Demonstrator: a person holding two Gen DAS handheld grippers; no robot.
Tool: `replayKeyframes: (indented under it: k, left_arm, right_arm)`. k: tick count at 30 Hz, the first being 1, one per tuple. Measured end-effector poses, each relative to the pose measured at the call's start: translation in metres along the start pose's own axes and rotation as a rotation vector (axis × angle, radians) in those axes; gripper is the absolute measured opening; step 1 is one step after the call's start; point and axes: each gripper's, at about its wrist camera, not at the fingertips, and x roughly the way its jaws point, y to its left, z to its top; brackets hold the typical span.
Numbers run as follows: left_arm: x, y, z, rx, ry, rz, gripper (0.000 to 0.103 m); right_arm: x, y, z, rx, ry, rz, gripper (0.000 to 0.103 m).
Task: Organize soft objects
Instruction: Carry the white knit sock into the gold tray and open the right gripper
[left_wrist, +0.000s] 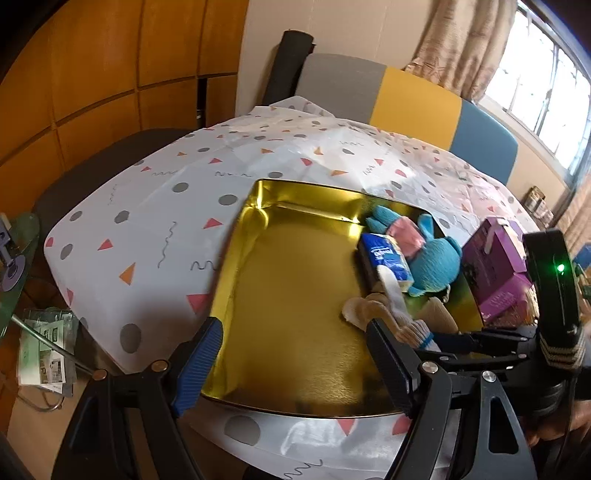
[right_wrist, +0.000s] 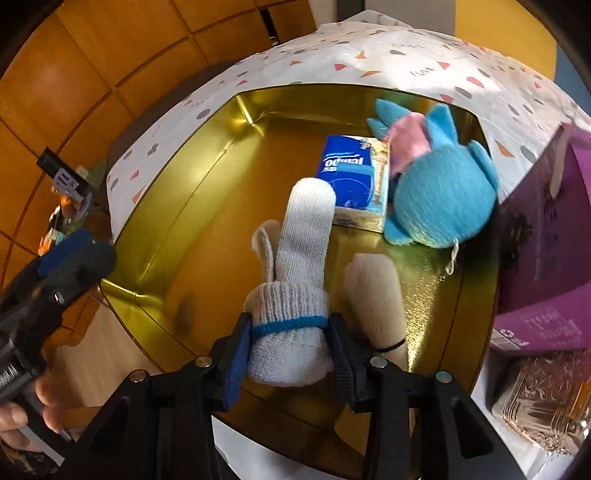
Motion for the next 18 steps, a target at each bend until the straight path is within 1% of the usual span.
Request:
replayKeyframes:
  k: [4,7,18]
  left_arm:
    - [-0.003,-0.007,0.001,0.022,-0.011,-0.007,0.08]
    - [-0.007,-0.01,0.002,0.035,-0.021,-0.008,0.08]
    - [-0.017,-0.028,0.002,0.088,-0.041,-0.022,0.081]
  right_arm:
    - [-0.016,-0.001,-0.002,0.0,-0.042,0.021,0.046]
    - [-0.029,-0.003,-0.005,0.009,-0.086,0.018,0.055]
    - [-0.087,-0.016,-0.021,0.009,-0.223,-0.025,0.055]
